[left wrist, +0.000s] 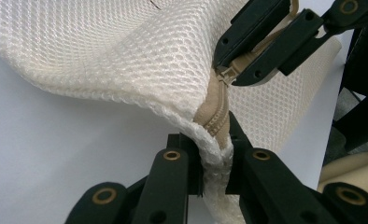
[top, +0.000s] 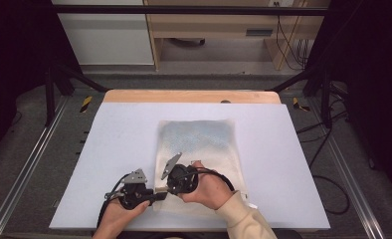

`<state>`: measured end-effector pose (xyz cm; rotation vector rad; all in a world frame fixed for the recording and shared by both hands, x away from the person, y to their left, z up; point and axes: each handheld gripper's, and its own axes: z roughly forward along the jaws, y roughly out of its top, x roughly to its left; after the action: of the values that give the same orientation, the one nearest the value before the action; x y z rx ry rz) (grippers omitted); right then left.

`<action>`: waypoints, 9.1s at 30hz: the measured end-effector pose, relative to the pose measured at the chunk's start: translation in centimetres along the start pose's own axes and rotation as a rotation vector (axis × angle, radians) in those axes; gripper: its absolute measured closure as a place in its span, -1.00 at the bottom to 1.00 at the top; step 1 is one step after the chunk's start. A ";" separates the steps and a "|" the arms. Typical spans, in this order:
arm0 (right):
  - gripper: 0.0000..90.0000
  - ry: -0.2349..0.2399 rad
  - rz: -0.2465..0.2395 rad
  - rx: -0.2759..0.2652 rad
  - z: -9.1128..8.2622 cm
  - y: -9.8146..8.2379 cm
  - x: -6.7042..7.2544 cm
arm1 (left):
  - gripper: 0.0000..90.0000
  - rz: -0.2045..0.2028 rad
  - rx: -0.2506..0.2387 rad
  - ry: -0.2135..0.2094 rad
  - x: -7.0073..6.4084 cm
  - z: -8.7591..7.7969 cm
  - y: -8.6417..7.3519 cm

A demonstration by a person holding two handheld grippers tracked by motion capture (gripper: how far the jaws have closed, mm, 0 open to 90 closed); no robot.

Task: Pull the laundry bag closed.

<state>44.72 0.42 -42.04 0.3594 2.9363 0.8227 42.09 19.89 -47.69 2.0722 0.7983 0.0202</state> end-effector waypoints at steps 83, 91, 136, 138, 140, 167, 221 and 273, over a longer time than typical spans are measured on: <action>0.82 -0.036 0.076 0.009 -1.6 -3.5 -0.9 | 0.83 0.004 0.001 -0.003 -0.1 0.0 0.1; 0.82 -0.033 0.077 0.012 -1.7 -3.8 -1.0 | 0.82 0.009 0.006 0.000 -0.1 0.0 0.1; 0.82 -0.047 0.105 0.002 -2.9 -5.3 -0.9 | 0.83 0.022 -0.005 -0.006 -0.4 0.0 0.2; 0.82 -0.050 0.105 -0.002 -3.1 -5.4 -0.8 | 0.83 0.022 -0.007 -0.004 -0.3 -0.1 0.2; 0.82 -0.052 0.109 -0.005 -3.2 -5.5 -0.9 | 0.83 0.023 -0.007 -0.004 -0.3 -0.1 0.2; 0.82 -0.052 0.129 -0.018 -3.6 -6.4 -0.6 | 0.82 0.046 -0.004 -0.005 -0.7 0.0 0.3; 0.82 -0.081 0.151 -0.039 -4.0 -8.2 -0.4 | 0.83 0.061 -0.001 0.001 -0.7 0.0 0.4; 0.82 -0.087 0.184 -0.050 -5.0 -10.1 -0.3 | 0.83 0.076 0.001 -0.005 -0.9 0.0 0.5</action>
<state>42.27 -10.52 -43.00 0.6528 2.8281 0.8753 41.63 19.22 -47.02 2.1017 0.7167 0.0562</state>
